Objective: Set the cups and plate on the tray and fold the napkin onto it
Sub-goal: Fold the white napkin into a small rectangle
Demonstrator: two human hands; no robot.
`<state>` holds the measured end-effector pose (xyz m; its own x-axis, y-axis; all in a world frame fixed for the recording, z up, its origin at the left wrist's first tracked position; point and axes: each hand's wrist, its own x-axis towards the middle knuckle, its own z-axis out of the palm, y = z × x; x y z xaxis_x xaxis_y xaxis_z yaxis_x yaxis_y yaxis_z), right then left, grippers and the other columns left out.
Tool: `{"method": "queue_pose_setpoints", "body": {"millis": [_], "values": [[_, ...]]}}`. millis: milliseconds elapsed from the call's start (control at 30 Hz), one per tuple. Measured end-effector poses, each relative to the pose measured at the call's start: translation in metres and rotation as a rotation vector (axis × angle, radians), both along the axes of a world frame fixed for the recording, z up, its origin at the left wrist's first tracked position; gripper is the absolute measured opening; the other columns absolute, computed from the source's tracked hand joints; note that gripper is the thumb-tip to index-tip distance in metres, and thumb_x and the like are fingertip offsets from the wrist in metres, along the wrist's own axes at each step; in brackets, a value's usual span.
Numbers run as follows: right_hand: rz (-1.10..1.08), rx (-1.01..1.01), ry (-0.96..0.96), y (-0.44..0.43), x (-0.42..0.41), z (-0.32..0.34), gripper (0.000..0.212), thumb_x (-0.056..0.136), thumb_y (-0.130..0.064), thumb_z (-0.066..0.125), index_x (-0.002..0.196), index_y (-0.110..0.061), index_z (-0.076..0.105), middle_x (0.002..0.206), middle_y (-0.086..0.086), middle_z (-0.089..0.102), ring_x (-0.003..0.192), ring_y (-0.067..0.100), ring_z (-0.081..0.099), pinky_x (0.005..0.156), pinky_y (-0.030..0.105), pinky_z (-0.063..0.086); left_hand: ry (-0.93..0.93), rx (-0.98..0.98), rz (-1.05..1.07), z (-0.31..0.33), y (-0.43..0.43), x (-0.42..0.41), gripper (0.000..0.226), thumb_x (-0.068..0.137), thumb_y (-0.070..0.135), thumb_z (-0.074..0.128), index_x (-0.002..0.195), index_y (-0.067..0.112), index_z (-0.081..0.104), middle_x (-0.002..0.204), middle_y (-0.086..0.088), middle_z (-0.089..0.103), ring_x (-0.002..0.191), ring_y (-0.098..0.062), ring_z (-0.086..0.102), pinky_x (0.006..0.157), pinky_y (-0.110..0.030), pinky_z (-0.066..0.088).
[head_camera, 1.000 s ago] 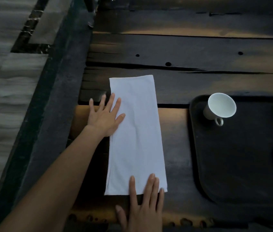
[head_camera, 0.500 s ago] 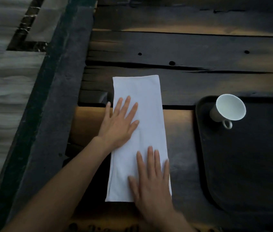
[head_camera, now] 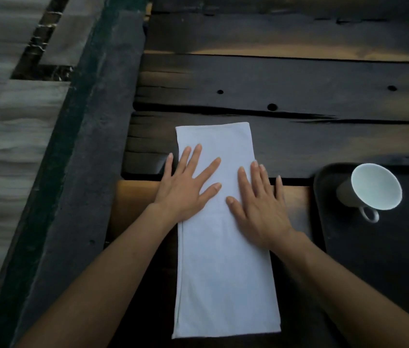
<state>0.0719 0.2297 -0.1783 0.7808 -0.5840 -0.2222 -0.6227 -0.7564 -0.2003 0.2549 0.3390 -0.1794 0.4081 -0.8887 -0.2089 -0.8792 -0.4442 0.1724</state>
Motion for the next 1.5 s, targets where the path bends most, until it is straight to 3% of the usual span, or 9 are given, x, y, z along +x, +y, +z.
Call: {"method": "queue_pose_setpoints", "body": {"millis": [400,500,667,833,933,1033,1167,1333,1500], "values": [[-0.132,0.032,0.017,-0.064,0.072,0.004,0.084,0.096,-0.065,0.016,0.16,-0.013,0.0,0.169,0.007,-0.005,0.155,0.021,-0.011,0.123,0.052,-0.009,-0.002,-0.024,-0.081,-0.004,-0.051,0.063,0.063,0.096,0.069,0.004,0.155,0.049,-0.006,0.168,0.0,-0.015,0.154,-0.021,-0.016,0.123,-0.052,-0.008],[-0.151,-0.009,-0.039,-0.07,0.081,0.011,0.08,0.096,-0.063,0.03,0.156,-0.012,0.019,0.166,0.01,0.014,0.153,0.027,0.009,0.123,0.049,0.007,0.006,-0.058,-0.043,-0.003,-0.058,0.071,0.064,0.1,0.063,0.013,0.159,0.038,0.003,0.169,-0.001,-0.009,0.155,-0.02,-0.01,0.124,-0.049,-0.005],[-0.273,-0.032,-0.159,-0.086,0.099,0.025,0.062,0.089,-0.051,0.059,0.135,-0.01,0.046,0.131,0.013,0.048,0.117,0.035,0.043,0.097,0.043,0.035,-0.057,-0.235,0.354,0.013,-0.059,0.076,0.071,0.094,0.056,0.05,0.154,0.026,0.026,0.152,-0.012,0.033,0.136,-0.032,0.034,0.107,-0.048,0.032],[-0.51,0.281,-0.124,-0.106,0.111,0.037,0.053,0.081,-0.042,0.071,0.119,-0.01,0.054,0.114,0.009,0.064,0.109,0.033,0.058,0.079,0.034,0.041,0.481,-0.322,0.852,0.025,-0.052,0.083,0.064,0.086,0.039,0.073,0.141,0.017,0.047,0.092,0.009,0.062,0.09,-0.012,0.059,0.069,-0.024,0.04],[-0.598,0.397,-0.134,-0.113,0.111,0.042,0.03,0.079,-0.034,0.068,0.097,-0.01,0.067,0.092,0.004,0.07,0.093,0.027,0.063,0.069,0.032,0.046,0.499,-0.29,0.824,0.032,-0.056,0.083,0.018,0.085,0.032,0.074,0.097,0.019,0.068,0.08,0.011,0.063,0.081,-0.014,0.062,0.061,-0.026,0.046],[-0.657,0.483,-0.197,-0.118,0.108,0.042,0.021,0.08,-0.022,0.063,0.085,-0.003,0.07,0.077,0.004,0.068,0.075,0.022,0.06,0.063,0.03,0.046,0.538,-0.272,0.788,0.038,-0.06,0.081,0.024,0.087,0.024,0.07,0.066,0.013,0.065,0.068,0.0,0.064,0.068,-0.019,0.063,0.069,-0.038,0.058],[-0.68,0.636,-0.352,-0.117,0.1,0.044,0.008,0.08,-0.017,0.066,0.076,-0.013,0.071,0.078,0.002,0.071,0.074,0.022,0.066,0.067,0.032,0.052,0.598,-0.357,0.826,0.046,-0.062,0.079,0.022,0.086,0.015,0.07,0.066,0.018,0.061,0.07,0.006,0.06,0.064,-0.011,0.057,0.072,-0.04,0.058],[-0.612,0.726,-0.474,-0.114,0.087,0.052,0.01,0.083,-0.016,0.067,0.088,-0.017,0.075,0.086,0.003,0.076,0.087,0.025,0.074,0.081,0.043,0.061,1.05,-0.505,0.846,0.062,-0.057,0.072,0.007,0.093,0.013,0.067,0.097,0.018,0.07,0.09,0.002,0.077,0.074,-0.009,0.074,0.065,-0.027,0.06],[-0.534,0.77,-0.623,-0.105,0.074,0.075,0.014,0.088,-0.028,0.07,0.092,-0.016,0.075,0.085,0.0,0.077,0.081,0.015,0.074,0.075,0.04,0.061,1.114,-0.611,0.78,0.08,-0.042,0.062,0.017,0.094,0.021,0.068,0.11,0.016,0.071,0.097,0.005,0.078,0.083,-0.006,0.075,0.066,-0.022,0.059]]}}
